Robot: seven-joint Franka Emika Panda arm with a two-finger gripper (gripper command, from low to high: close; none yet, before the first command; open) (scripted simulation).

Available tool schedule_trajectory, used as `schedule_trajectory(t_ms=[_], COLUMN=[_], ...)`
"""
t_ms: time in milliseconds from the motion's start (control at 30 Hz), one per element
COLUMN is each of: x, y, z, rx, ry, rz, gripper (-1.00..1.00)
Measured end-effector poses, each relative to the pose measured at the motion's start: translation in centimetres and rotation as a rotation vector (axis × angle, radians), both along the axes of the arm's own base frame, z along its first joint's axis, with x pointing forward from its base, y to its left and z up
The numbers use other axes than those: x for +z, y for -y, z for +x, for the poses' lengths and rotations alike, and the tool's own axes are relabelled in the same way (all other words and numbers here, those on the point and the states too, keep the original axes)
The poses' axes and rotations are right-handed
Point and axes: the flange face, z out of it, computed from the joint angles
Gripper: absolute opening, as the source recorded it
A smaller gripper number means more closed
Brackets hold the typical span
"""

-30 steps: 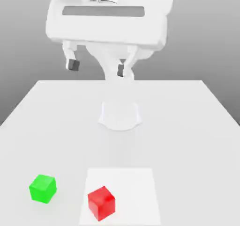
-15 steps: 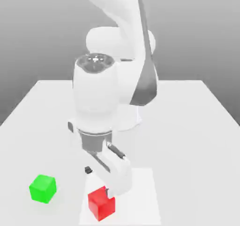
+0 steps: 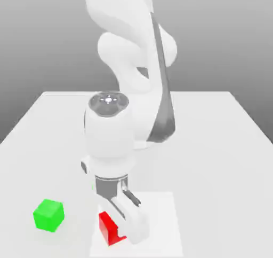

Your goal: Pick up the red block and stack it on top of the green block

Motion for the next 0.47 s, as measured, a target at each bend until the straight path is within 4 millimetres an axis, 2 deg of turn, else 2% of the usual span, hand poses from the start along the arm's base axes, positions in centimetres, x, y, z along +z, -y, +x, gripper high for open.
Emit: schedule_trajectory(t_ms=[100, 167, 200, 233, 333, 367, 467], x=[2.1, 3.4, 3.3, 2.7, -0.5, -1.5, -1.5], y=[6.9, 13.1, 15.5, 16.2, 16.5, 16.5, 16.5], z=[-1.8, -4.4, -5.6, -6.0, -6.2, -6.2, -6.2], rx=[-0.197, -0.38, -0.455, -0.48, -0.495, -0.496, -0.496], ry=[-0.005, -0.004, -0.002, -0.001, 0.0, 0.0, 0.0], rz=[-0.007, -0.005, -0.002, -0.001, 0.0, 0.0, 0.0], gripper=[-1.0, -1.0, -1.0, -1.0, -1.0, 1.0, 1.0])
